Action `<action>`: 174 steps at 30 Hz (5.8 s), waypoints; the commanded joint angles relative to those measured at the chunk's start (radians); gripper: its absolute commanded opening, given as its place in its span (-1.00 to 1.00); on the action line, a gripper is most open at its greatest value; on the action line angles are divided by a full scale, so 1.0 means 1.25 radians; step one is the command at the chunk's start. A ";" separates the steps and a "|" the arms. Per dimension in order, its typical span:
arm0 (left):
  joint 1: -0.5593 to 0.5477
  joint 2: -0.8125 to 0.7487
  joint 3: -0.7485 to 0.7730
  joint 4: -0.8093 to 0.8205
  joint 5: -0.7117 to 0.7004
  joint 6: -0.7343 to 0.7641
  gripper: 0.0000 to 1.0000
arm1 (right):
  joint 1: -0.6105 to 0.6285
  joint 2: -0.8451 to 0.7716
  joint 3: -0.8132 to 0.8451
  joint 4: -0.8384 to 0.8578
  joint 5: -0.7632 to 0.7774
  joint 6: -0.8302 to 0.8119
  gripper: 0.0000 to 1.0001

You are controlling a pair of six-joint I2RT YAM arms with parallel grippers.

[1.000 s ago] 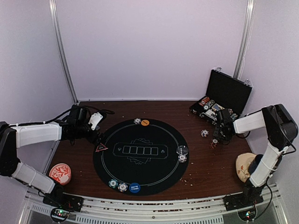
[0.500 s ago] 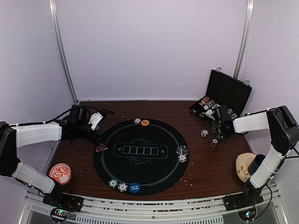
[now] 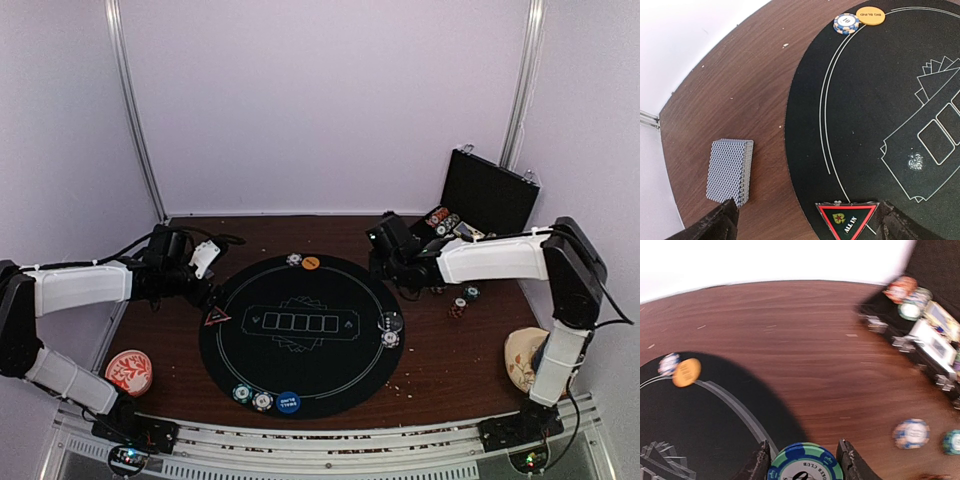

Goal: Distribute texas hold em gaming equipment
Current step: Place the poker chips pile on the poker table mat, then move the poker chips pile to the big blind area.

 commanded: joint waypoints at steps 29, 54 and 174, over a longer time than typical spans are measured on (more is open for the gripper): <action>0.024 -0.003 0.028 0.025 0.030 -0.003 0.96 | 0.235 0.653 0.750 -0.143 -0.155 -0.093 0.05; -0.154 0.203 0.231 -0.182 0.185 0.098 0.96 | 0.183 -0.118 0.124 -0.188 0.017 -0.099 1.00; -0.050 0.854 0.942 -0.319 0.012 0.113 -0.40 | 0.177 -0.323 -0.245 0.007 0.053 -0.084 1.00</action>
